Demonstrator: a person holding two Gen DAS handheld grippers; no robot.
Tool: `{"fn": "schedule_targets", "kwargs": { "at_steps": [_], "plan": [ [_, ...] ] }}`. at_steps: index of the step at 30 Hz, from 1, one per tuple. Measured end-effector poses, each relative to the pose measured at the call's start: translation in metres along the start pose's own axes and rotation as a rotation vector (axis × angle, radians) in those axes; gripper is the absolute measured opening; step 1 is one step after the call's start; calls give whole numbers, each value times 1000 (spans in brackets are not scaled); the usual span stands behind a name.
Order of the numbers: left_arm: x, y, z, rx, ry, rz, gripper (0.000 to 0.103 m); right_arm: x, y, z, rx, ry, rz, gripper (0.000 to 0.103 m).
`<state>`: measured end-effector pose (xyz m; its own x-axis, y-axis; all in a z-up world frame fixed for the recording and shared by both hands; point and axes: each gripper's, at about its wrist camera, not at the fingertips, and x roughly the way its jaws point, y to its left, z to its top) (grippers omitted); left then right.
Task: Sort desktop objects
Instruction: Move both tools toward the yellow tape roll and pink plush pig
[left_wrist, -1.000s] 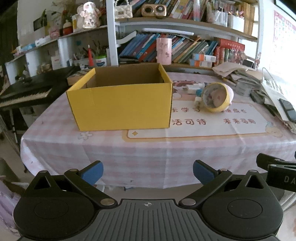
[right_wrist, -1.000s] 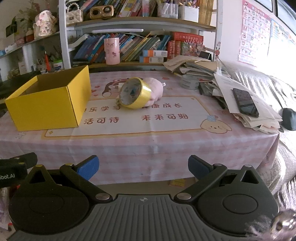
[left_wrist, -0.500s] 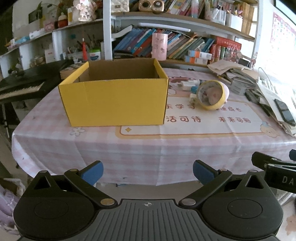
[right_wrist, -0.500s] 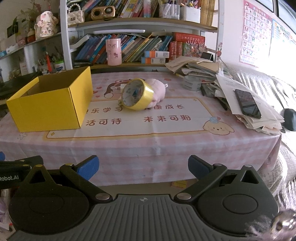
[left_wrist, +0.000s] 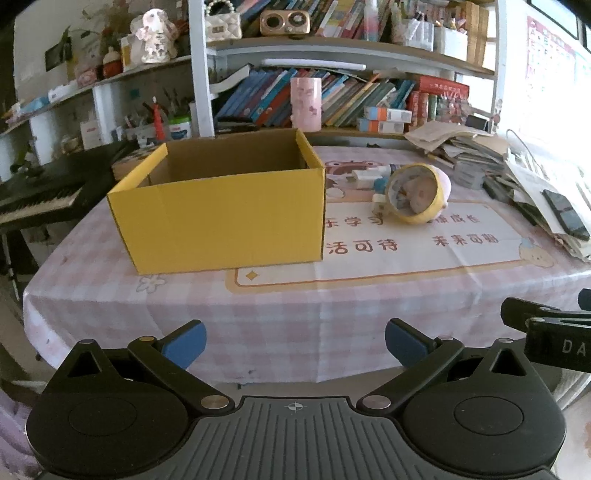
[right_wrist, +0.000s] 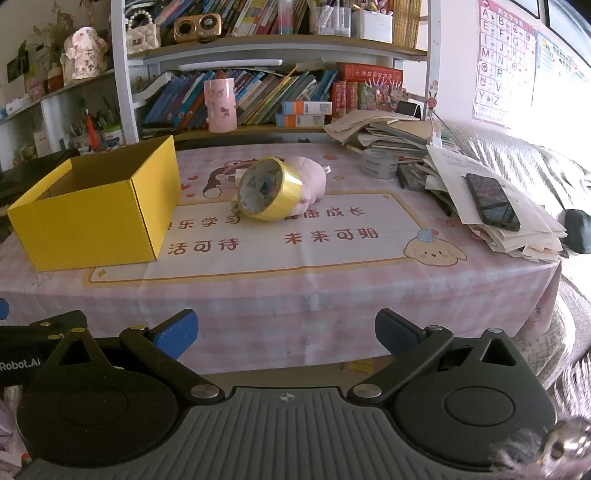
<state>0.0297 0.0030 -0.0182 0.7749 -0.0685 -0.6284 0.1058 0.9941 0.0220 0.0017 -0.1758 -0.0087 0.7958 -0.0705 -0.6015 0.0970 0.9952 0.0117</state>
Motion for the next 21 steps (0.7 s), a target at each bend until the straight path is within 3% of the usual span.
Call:
{"fn": "schedule_targets", "kwargs": {
  "at_steps": [13, 21],
  "plan": [
    [6, 1, -5, -4, -25, -70, 103, 10, 2, 0, -50, -19, -4, 103],
    [11, 1, -3, -2, 10, -42, 103, 15, 2, 0, -43, -5, 9, 103]
  ]
}}
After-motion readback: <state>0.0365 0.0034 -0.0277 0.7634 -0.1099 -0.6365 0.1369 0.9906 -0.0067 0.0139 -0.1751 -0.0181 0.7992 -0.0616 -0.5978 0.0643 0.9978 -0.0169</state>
